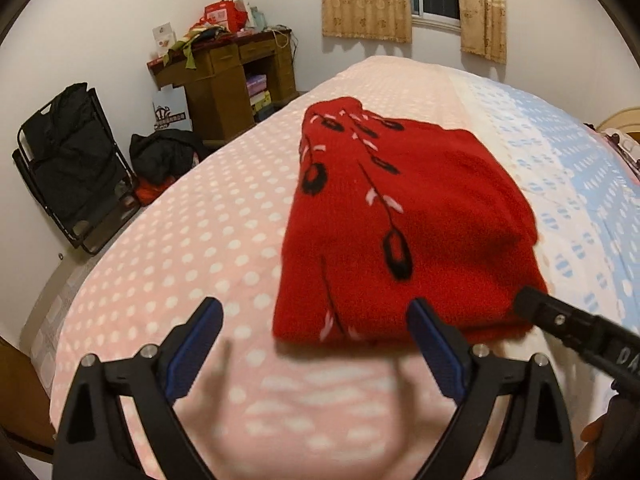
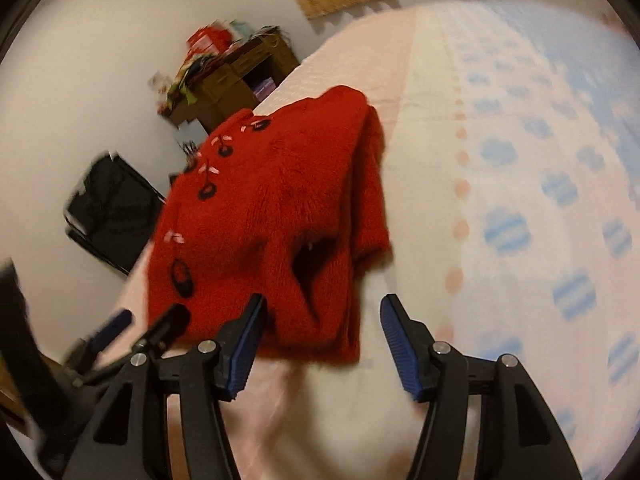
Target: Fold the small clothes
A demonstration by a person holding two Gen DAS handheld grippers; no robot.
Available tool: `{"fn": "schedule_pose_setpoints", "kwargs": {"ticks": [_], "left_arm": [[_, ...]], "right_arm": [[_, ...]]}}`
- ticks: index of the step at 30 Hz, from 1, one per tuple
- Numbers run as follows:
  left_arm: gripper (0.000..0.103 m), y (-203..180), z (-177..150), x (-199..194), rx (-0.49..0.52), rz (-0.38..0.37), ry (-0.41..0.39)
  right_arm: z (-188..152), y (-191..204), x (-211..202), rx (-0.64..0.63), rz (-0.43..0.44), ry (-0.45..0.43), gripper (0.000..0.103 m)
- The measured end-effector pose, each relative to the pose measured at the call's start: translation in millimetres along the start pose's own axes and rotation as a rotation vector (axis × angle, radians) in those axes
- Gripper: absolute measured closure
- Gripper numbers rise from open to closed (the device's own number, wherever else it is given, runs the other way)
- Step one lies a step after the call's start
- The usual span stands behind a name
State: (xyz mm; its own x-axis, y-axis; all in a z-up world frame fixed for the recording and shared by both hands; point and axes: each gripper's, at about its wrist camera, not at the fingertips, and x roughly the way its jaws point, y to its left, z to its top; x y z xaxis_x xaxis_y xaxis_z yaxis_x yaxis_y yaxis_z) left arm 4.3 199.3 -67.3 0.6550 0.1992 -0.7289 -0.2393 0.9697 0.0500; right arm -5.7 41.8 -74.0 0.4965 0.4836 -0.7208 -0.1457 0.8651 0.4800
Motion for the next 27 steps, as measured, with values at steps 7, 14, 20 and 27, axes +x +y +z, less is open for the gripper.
{"fn": "schedule_pose_setpoints", "kwargs": {"ticks": [7,14,20,27], "left_arm": [[0.007,-4,-18,-5,0.025,-0.001,0.03],[0.007,-17,-36,-12,0.055,-0.02,0.044],[0.007,-24,-39,-15,0.076,-0.025,0.049],[0.007,-25,-35,-9,0.082,-0.009,0.055]], "right_arm": [[-35,-14,-33,0.085,0.013,-0.029,0.036],[-60,-23,-61,0.057,-0.055,-0.105,0.036],[-62,-29,-73,0.062,-0.056,-0.147,0.036],[-48,-28,-84,0.076,-0.051,-0.23,0.036]]}}
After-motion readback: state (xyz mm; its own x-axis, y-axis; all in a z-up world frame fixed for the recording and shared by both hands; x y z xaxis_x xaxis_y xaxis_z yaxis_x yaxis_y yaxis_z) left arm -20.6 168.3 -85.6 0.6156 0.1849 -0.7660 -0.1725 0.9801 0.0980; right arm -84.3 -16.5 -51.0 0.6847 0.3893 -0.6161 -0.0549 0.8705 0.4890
